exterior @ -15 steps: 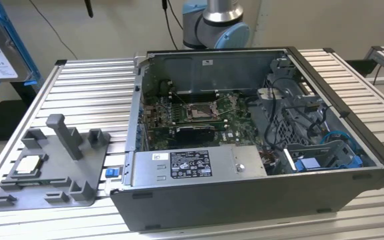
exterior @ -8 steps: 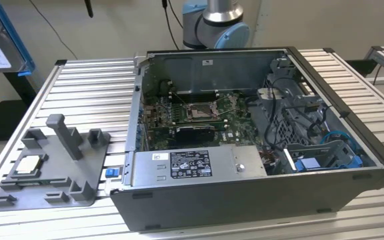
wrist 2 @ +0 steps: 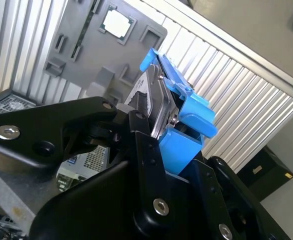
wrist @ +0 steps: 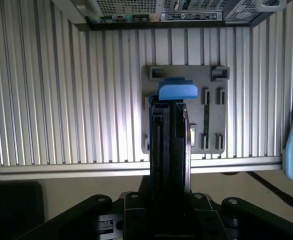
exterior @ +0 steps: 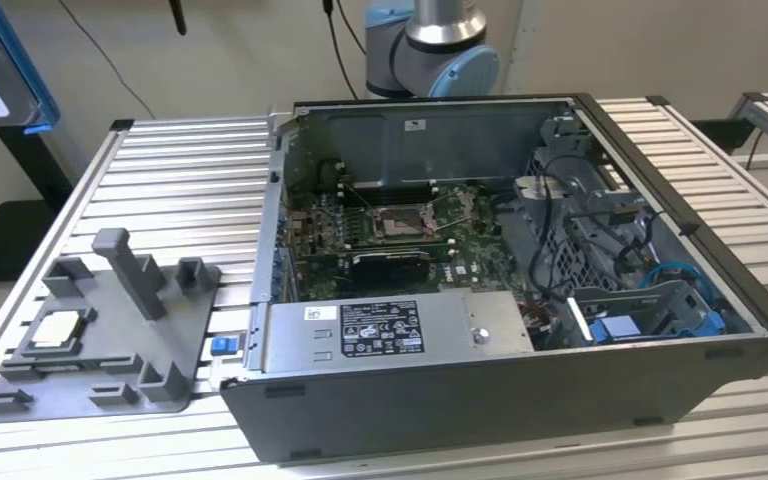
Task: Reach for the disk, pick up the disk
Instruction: 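Pick up the disk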
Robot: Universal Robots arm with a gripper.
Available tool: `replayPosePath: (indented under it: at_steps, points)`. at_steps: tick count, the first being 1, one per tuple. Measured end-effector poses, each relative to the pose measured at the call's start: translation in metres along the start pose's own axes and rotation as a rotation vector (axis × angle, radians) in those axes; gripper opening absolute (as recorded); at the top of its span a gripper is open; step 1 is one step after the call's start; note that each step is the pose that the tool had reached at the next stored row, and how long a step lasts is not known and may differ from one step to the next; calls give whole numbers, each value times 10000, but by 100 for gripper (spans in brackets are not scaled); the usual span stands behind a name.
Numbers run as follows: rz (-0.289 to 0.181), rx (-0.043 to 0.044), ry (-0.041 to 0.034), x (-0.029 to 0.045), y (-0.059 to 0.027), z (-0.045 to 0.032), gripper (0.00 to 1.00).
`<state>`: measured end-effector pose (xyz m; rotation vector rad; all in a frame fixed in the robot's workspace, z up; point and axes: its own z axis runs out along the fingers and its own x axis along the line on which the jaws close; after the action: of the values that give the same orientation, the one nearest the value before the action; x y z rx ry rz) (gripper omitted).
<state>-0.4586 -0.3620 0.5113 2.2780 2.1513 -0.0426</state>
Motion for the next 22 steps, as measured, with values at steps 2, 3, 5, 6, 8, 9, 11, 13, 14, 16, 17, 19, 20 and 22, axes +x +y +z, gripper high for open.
replayPosePath:
  at_steps: [2,3,5,6,8,9,11,13,14,16,17,19,20,22]
  points:
    - [-4,-1,0,-1,0,-37,0]
    - [-5,-2,0,-1,-1,-53,0]
    - [-10,-3,0,-2,-1,-87,0]
    - [-12,-3,0,-3,-1,-103,0]
    - [-16,-4,0,-3,-2,-135,0]
    - [-19,-5,0,-4,-2,-146,0]
    - [-24,-6,0,-4,-2,-164,0]
    - [-28,-8,0,-5,-2,-181,0]
    - [-30,-8,0,-5,-2,-188,0]
    - [-34,-10,0,-5,-2,-204,0]
    - [-36,-9,0,-6,-2,-212,0]
    - [-38,-10,0,-6,-3,-228,0]
    - [-40,-11,0,-6,-3,-236,0]
    - [-42,-11,0,-6,-3,-248,0]
